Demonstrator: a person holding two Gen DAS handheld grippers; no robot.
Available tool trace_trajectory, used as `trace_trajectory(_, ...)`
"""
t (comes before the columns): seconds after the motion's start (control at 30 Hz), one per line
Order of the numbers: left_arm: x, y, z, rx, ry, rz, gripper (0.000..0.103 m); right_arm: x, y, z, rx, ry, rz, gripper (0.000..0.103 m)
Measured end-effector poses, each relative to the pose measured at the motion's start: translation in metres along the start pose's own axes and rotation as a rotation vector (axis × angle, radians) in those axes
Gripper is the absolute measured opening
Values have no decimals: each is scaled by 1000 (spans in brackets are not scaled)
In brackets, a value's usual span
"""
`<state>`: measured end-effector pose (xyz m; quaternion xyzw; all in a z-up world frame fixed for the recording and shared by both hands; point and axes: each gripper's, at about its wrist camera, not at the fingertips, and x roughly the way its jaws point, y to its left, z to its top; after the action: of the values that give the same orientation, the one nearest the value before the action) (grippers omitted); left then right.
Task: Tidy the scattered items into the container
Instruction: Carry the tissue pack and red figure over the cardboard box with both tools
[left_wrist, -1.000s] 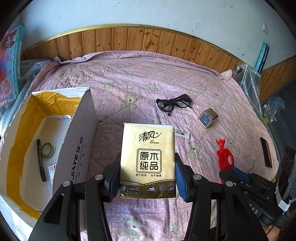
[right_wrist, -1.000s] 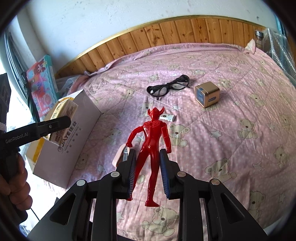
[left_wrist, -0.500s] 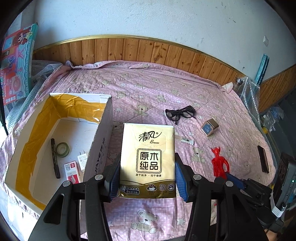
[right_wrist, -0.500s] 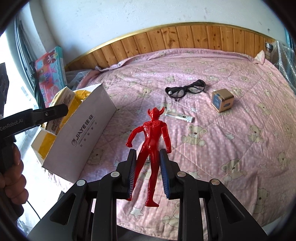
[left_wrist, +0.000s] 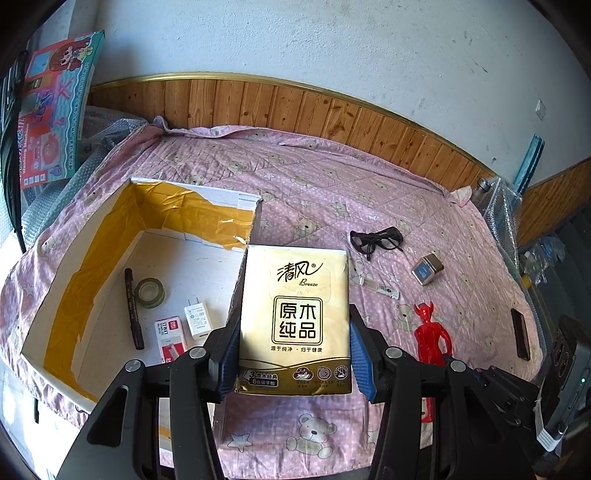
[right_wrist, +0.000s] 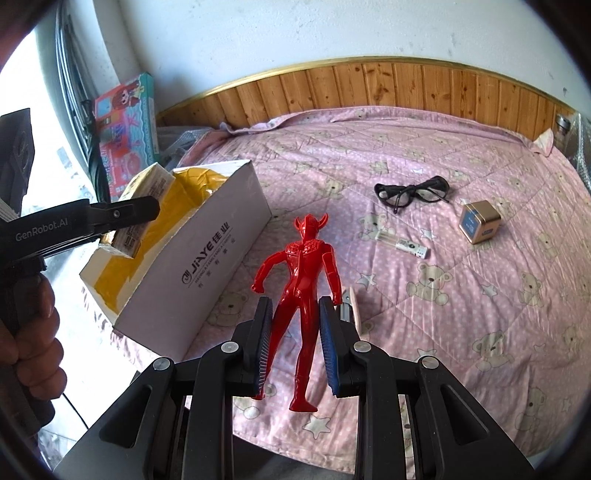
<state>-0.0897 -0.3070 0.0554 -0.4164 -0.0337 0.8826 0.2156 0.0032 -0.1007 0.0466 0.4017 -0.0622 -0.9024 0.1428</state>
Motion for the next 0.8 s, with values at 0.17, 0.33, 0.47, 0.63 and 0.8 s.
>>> trace_trajectory(0.17, -3, 15, 1, -30, -6, 2, 52, -1, 25, 9, -48, -5, 30, 26)
trace_trajectory(0.33, -9, 39, 3, -84, -19, 6, 52, 1, 47, 18, -87, -10, 50, 26)
trace_trajectory(0.47, -13, 62, 4, -129, -26, 23, 52, 3, 58, 26, -108, -14, 63, 26)
trace_trajectory(0.63, -16, 90, 4, -177, -30, 44, 52, 6, 73, 37, -135, -20, 79, 26)
trace_trajectory(0.8, -19, 115, 3, -221, -32, 66, 52, 11, 90, 48, -170, -20, 98, 26)
